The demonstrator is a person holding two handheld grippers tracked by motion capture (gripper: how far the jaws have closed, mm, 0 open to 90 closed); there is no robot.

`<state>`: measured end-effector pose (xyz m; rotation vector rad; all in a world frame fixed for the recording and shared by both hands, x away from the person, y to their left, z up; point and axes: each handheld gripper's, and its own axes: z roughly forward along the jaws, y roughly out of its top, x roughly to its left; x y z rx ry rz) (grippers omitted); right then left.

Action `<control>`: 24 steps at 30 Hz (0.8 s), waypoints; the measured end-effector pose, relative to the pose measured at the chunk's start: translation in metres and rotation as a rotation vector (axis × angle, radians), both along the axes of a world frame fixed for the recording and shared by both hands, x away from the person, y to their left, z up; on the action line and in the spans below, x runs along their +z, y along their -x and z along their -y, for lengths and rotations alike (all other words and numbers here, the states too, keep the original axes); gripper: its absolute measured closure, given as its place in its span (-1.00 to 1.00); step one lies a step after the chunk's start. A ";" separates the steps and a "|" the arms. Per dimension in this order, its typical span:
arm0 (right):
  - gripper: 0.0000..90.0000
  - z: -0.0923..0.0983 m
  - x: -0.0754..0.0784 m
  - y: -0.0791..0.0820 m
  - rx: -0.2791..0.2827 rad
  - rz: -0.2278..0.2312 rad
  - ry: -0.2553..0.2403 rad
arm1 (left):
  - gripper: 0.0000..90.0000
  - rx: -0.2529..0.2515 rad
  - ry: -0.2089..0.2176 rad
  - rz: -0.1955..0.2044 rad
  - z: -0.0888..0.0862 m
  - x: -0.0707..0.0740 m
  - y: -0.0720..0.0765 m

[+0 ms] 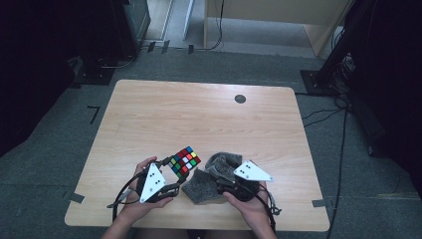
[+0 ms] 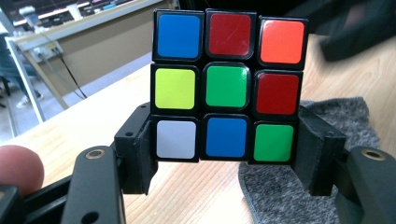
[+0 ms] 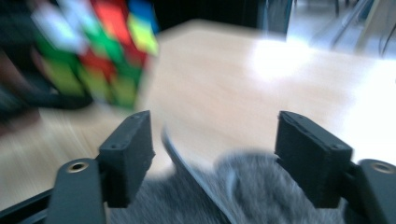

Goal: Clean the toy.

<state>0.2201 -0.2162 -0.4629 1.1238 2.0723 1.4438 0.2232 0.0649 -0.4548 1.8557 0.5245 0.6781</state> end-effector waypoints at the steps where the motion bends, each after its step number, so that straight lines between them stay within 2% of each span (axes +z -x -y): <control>1: -0.40 -0.001 -0.010 -0.006 0.006 -0.053 0.027 | -0.23 0.001 0.003 -0.007 0.000 0.000 0.000; 3: -0.40 -0.002 -0.028 -0.014 -0.002 -0.128 0.090 | -0.23 0.000 0.001 -0.012 0.000 -0.001 0.000; 5: -0.38 -0.004 -0.042 -0.018 0.009 -0.158 0.154 | -0.23 -0.007 -0.004 -0.017 0.001 -0.001 0.000; 7: -0.29 -0.005 -0.051 -0.021 0.017 -0.168 0.205 | -0.23 -0.010 -0.001 -0.021 0.002 -0.002 0.000; 8: -0.24 -0.005 -0.054 -0.023 0.023 -0.183 0.212 | -0.23 -0.010 0.002 -0.017 0.003 -0.002 0.001; 9: -0.20 -0.004 -0.056 -0.024 0.026 -0.192 0.198 | -0.23 -0.015 0.005 -0.017 0.003 -0.002 0.002; 12: -0.06 -0.003 -0.059 -0.024 0.031 -0.195 0.179 | -0.23 -0.037 0.022 -0.037 0.002 -0.001 0.001; 16: 0.47 0.001 -0.058 -0.022 0.043 -0.189 0.171 | -0.23 -0.051 0.024 -0.052 0.002 -0.002 0.001; 18: 0.61 0.003 -0.054 -0.019 0.008 -0.178 0.188 | -0.23 -0.053 0.018 -0.061 0.002 -0.002 0.000; 19: 0.63 0.005 -0.048 -0.017 -0.011 -0.155 0.171 | -0.23 -0.056 0.014 -0.065 0.002 -0.003 0.000; 20: 0.63 0.007 -0.044 -0.015 -0.015 -0.138 0.130 | -0.23 -0.060 0.003 -0.070 0.003 -0.004 -0.001; 22: 0.63 0.015 -0.023 -0.008 -0.008 -0.058 -0.036 | -0.23 -0.062 -0.046 -0.069 0.007 -0.007 0.000; 24: 0.62 0.018 -0.002 0.001 -0.002 0.026 -0.129 | -0.23 -0.066 -0.081 -0.070 0.012 -0.010 0.000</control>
